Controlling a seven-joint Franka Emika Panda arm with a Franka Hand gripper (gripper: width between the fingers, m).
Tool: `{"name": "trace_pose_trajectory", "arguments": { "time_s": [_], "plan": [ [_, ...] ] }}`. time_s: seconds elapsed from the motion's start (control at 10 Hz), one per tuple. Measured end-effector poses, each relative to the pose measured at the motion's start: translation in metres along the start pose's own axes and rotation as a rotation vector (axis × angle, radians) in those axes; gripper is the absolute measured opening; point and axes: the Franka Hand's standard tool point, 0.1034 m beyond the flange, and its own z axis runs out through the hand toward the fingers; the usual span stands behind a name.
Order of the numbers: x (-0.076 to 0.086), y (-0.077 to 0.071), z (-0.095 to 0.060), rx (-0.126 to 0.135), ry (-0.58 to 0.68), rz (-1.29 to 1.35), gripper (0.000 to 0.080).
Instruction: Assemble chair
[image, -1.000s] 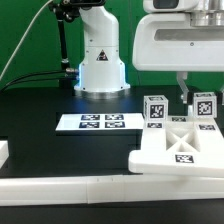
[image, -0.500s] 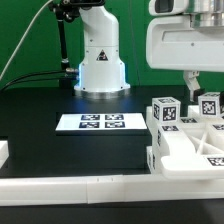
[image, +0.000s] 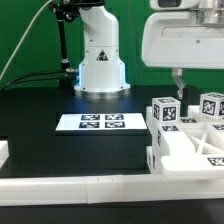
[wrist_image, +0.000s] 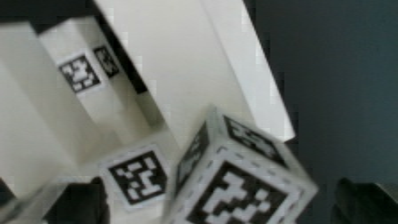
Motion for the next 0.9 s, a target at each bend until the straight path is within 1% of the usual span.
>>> {"name": "trace_pose_trajectory", "arguments": {
  "time_s": [0.1,0.2,0.3,0.5,0.6,0.7,0.8,0.9],
  "plan": [
    [-0.0036,-0.0048,0.0012,0.002,-0.004,-0.137,0.0645],
    [-0.0066,-0.0079,0.0016,0.003,-0.009,-0.203,0.0645],
    [-0.0053,-0.0112,-0.0015,0.012,0.015,-0.226,0.0645],
    [-0.0051,-0.0081,0.0004,0.009,0.013,-0.344,0.0648],
    [-0.0046,-0.0073,0.0009,0.005,0.014,-0.453,0.0648],
    [-0.0034,-0.0063,0.0047,-0.011,0.017,-0.667,0.0648],
    [-0.0027,-0.0051,0.0078,-0.012,0.028,-0.771,0.0648],
    [-0.0028,-0.0049,0.0079,-0.012,0.027,-0.751,0.0648]
  ]
}}
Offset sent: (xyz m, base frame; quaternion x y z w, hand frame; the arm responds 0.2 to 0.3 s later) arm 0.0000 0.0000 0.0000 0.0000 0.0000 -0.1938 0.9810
